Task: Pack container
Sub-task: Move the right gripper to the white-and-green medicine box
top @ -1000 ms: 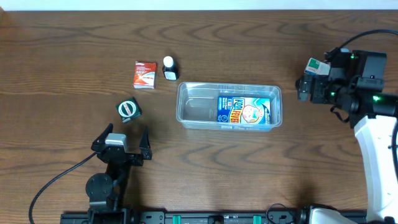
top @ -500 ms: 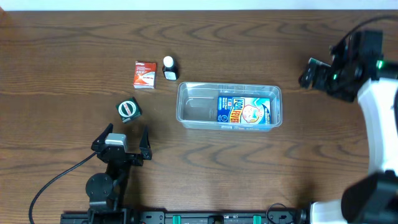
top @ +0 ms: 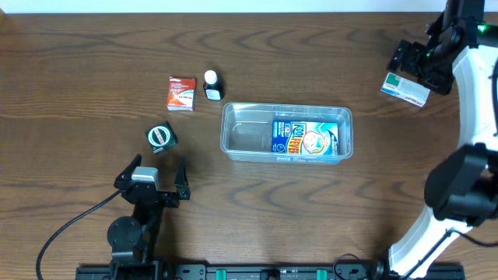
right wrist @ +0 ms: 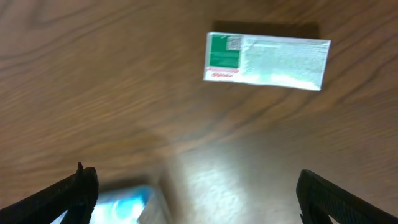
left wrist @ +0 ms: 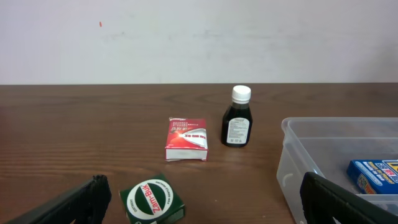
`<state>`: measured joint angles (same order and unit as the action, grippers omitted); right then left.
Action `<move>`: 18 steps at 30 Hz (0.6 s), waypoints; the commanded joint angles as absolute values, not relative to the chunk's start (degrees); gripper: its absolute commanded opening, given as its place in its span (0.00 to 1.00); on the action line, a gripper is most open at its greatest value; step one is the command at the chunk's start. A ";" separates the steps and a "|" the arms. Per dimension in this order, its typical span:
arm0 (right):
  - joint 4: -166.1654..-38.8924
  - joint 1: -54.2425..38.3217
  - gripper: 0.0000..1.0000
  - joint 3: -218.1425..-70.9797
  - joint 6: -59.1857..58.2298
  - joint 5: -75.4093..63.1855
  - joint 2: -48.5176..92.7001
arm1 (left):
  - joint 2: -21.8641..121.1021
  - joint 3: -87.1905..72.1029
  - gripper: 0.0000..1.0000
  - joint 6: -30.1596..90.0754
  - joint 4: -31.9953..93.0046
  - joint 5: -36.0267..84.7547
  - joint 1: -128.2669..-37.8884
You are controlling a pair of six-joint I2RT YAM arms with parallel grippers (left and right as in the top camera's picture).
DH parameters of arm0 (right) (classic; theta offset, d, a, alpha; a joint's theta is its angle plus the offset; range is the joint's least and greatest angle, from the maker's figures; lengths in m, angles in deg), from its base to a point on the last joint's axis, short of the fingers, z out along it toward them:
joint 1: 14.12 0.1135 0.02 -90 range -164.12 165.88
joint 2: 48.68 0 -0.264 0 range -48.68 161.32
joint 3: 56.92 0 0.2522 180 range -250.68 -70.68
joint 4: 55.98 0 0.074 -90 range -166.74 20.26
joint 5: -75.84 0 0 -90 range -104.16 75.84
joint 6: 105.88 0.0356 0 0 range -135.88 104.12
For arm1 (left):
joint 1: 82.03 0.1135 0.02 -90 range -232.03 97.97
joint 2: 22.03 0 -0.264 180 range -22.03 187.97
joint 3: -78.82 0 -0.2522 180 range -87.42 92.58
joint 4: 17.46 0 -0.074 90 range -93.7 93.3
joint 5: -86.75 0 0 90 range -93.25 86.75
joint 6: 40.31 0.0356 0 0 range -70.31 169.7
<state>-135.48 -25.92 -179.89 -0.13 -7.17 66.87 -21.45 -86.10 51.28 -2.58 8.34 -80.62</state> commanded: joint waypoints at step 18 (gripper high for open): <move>-134.82 -29.43 0.93 -181.25 27.80 -10.76 72.33 | -21.80 -87.19 0.98 52.04 -0.72 8.69 -80.33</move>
<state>-134.87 -29.33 -180.05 22.71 -12.77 71.98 -21.45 -86.10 51.28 -2.58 8.34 -80.62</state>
